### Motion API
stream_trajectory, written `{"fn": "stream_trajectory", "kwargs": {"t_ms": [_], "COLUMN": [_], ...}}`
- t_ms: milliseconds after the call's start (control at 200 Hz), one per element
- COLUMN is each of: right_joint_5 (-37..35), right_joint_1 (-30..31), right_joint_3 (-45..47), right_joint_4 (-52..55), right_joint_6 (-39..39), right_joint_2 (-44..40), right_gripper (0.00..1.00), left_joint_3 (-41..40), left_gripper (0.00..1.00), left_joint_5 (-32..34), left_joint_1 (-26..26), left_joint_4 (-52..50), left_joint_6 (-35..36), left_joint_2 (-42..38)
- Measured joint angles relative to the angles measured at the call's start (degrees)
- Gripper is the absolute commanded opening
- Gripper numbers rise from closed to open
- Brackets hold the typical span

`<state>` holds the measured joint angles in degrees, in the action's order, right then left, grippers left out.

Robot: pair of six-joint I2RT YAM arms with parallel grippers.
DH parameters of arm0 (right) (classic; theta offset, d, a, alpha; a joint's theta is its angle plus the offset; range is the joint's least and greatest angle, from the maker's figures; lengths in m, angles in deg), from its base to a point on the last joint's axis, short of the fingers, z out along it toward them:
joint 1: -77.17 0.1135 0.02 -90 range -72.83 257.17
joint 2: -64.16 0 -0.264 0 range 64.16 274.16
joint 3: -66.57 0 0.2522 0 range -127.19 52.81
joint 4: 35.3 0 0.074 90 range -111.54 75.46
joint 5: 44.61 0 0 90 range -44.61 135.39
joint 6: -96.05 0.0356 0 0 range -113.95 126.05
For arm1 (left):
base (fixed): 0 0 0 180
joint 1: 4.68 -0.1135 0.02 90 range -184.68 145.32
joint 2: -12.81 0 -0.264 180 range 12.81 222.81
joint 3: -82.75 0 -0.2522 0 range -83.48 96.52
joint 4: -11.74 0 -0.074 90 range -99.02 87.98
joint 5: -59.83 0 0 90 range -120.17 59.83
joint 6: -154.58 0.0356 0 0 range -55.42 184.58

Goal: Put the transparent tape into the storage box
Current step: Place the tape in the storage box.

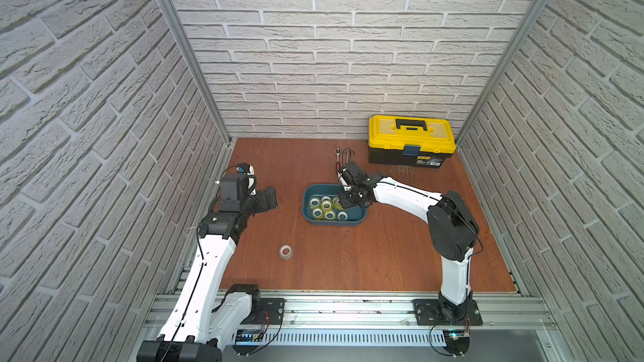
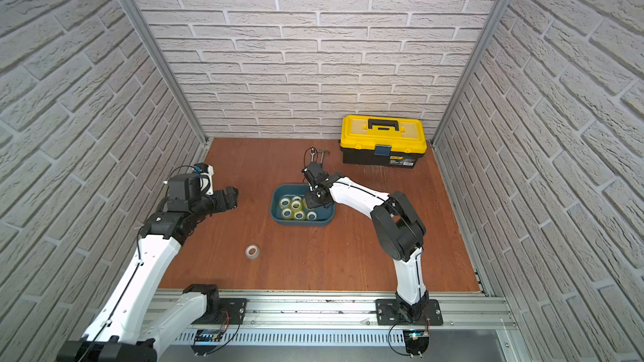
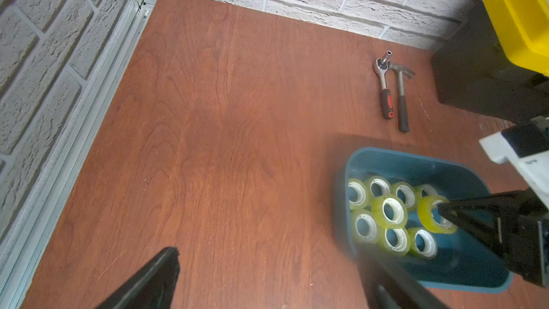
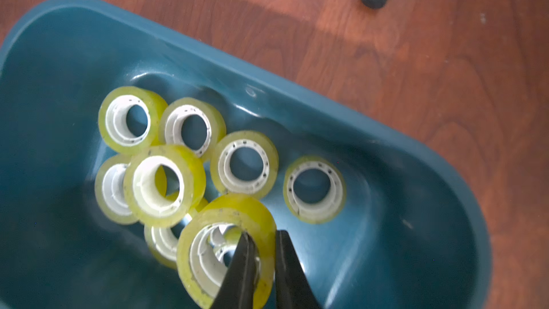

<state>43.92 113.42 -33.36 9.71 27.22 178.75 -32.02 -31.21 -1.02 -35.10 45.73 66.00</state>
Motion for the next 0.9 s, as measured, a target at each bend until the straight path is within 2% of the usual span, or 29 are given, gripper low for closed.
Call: {"fn": "stream_trajectory", "kwargs": {"t_ms": [150,345,440,555,710,800,900], "right_joint_5": [0.3,0.3,0.3,0.2,0.9,1.4,1.4], "right_joint_1": [-0.2,-0.3,0.0,1.4,7.2,12.0,17.1], "right_joint_3": [-2.3,-3.0,0.2,5.1,12.4,15.0,15.9], "right_joint_4": [-0.1,0.6,0.6,0.7,-3.3,-6.3,-8.8], "right_joint_6": [0.2,1.6,2.4,4.0,7.9,10.2,13.1], "right_joint_2": [3.3,2.9,-1.7,-11.1,-21.7,-22.1,-18.5], "right_gripper": [0.45,0.58,0.6,0.6,0.58,0.57,0.56], "left_joint_3": [0.0,0.0,0.0,0.0,0.0,0.0,-0.1], "left_gripper": [0.98,0.98,0.98,0.98,0.98,0.98,0.98], "left_joint_5": [0.0,0.3,0.4,0.3,-2.8,-3.5,-3.8], "left_joint_1": [0.0,0.0,0.0,-0.3,-5.5,-8.0,-8.2], "left_joint_4": [0.0,0.0,0.0,0.2,1.4,1.4,1.5], "left_joint_6": [0.2,0.4,0.4,0.7,0.6,0.3,0.1], "left_joint_2": [0.0,0.1,0.1,0.2,2.3,3.1,2.6]}}
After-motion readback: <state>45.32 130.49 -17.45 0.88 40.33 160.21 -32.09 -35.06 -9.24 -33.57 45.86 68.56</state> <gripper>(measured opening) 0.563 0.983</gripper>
